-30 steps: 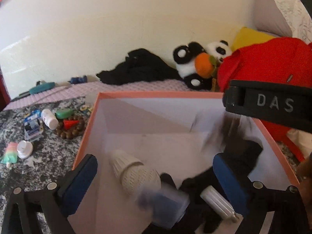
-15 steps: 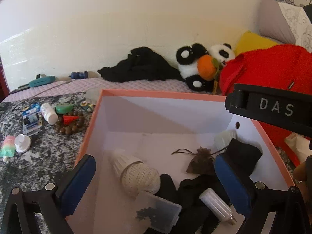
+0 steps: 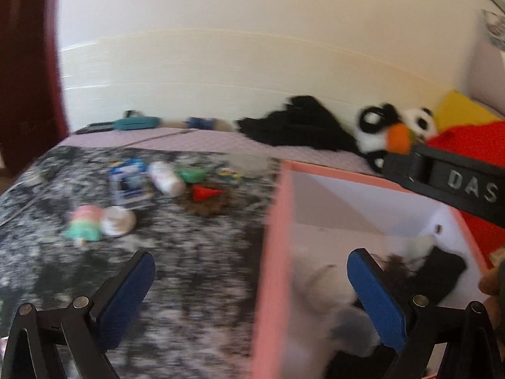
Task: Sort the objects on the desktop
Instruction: 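Move both grippers back toward the pink-green pouch and white lid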
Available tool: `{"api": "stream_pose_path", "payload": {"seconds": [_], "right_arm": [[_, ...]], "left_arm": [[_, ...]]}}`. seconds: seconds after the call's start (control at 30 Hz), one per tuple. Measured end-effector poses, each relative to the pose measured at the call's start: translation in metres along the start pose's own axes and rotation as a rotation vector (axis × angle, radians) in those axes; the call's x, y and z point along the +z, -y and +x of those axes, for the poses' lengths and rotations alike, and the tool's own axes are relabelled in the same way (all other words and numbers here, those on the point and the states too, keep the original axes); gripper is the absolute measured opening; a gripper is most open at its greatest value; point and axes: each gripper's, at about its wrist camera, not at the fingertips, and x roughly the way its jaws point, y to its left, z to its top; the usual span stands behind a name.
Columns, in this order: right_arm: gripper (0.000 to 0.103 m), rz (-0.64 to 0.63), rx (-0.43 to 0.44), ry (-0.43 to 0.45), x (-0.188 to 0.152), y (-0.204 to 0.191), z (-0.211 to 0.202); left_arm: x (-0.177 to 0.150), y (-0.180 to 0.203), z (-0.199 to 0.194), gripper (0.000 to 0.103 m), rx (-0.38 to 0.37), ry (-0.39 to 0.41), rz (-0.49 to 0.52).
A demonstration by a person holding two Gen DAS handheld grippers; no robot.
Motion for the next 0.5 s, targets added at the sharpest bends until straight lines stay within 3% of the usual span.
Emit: {"api": "stream_pose_path", "payload": {"seconds": [0.2, 0.37, 0.43, 0.5], "right_arm": [[0.091, -0.076, 0.083, -0.023, -0.013, -0.074, 0.011], [0.091, -0.141, 0.131, -0.046, -0.032, -0.137, 0.032], [0.091, -0.164, 0.151, -0.063, -0.039, -0.163, 0.045], [0.091, -0.177, 0.177, -0.088, -0.045, -0.188, 0.062]], "left_arm": [[0.005, -0.079, -0.003, 0.101, 0.102, -0.004, -0.069], [0.017, -0.152, 0.016, 0.101, 0.161, -0.047, -0.122], [0.021, -0.182, 0.033, 0.101, 0.199, -0.087, -0.142], [0.022, -0.218, 0.057, 0.101, 0.184, -0.151, -0.2]]}}
